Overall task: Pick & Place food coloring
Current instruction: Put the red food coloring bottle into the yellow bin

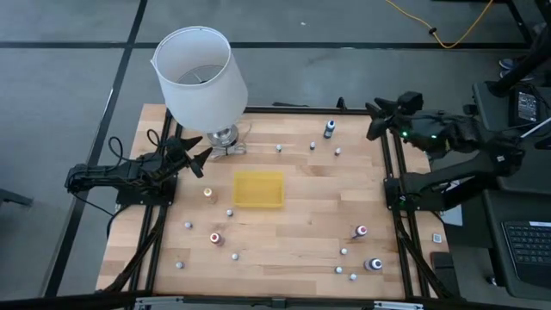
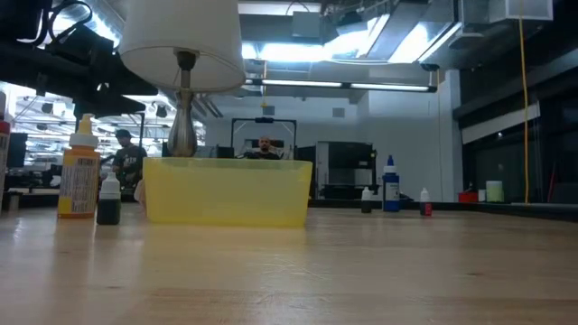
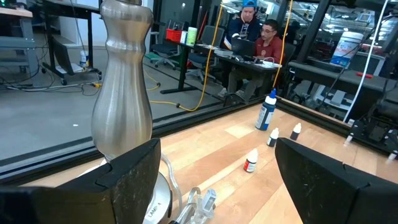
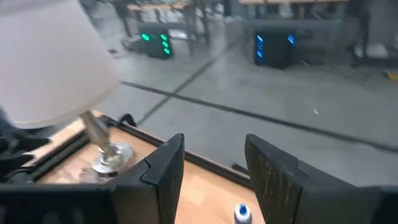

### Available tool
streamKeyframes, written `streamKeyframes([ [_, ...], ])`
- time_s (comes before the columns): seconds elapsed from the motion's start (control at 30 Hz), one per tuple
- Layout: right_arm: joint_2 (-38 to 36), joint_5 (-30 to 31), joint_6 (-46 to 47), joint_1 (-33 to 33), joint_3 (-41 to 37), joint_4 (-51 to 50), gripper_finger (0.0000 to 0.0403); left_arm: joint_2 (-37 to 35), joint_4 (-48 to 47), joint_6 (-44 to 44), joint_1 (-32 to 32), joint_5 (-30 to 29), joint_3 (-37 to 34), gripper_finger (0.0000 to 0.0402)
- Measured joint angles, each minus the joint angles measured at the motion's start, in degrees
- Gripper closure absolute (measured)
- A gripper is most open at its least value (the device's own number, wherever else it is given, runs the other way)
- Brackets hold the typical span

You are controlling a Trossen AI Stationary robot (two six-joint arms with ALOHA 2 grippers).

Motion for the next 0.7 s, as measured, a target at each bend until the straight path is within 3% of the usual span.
streamKeyframes([
  [0.23,3.44,-6.32,7.77,-7.73,0.56,-5.16,0.0232,0.0,0.0,0.0,0.0,-0.01,0.0,0.0091],
  [0.7,13.87,-16.48,12.81,-18.58,0.56,-9.86,0.0232,0.0,0.0,0.0,0.0,-0.01,0.0,0.0089],
])
